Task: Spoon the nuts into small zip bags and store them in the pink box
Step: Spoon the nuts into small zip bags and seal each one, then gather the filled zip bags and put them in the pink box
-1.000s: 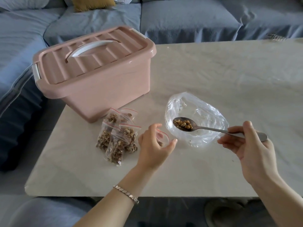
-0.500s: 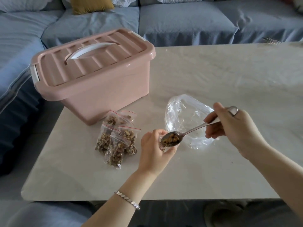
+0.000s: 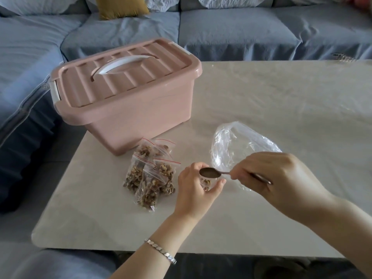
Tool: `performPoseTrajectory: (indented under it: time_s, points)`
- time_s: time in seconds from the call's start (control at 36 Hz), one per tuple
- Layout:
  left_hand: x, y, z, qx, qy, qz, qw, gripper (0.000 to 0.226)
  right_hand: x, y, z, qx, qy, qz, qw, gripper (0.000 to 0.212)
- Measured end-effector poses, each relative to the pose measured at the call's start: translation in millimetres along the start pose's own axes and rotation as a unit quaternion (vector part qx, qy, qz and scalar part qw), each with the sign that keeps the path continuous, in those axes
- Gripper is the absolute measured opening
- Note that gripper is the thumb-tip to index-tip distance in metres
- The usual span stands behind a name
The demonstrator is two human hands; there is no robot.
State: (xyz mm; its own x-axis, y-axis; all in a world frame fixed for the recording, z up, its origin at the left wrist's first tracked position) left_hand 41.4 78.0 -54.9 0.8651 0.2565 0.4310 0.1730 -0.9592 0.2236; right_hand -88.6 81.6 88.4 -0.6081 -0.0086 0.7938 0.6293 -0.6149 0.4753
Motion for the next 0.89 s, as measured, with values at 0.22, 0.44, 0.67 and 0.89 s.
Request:
performPoseTrajectory:
  time_s: [0.22,0.44,0.67,0.89]
  points:
    - [0.1,0.4,-0.2,0.01,0.006,0.003,1.0,0.046,0.1,-18.5,-10.7,-0.007,0.027,-0.034,0.999,0.052]
    - [2.7,-2.5,-3.3,0.039,-0.017,0.018,0.999,0.04,27.5,-65.3,-55.9,-0.241,0.149,-0.263,0.922,0.029]
    - [5.1,-3.1,2.7,0.084,-0.06,0.038,0.994,0.043,-16.1,-119.6,-83.1,-0.198,0.013,-0.144,0.97,0.042]
    - [7.6,-3.3,2.9,0.093,-0.072,0.03,0.993,0.047,-58.5,-135.6,-117.3,-0.158,-0.112,-0.045,0.98,0.045]
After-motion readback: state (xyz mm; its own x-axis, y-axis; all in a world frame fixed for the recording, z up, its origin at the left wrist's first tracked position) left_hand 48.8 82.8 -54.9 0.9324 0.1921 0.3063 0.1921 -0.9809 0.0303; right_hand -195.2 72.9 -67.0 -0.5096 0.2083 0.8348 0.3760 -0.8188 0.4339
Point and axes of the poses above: each hand's wrist, its own y-axis towards the middle knuckle, its own x-axis out of the back of the hand, z = x × y, the point moved 6 cm from there along y, towards the middle knuckle, and after that the axes turned 2 degrees about z, right-handed, at the moved point
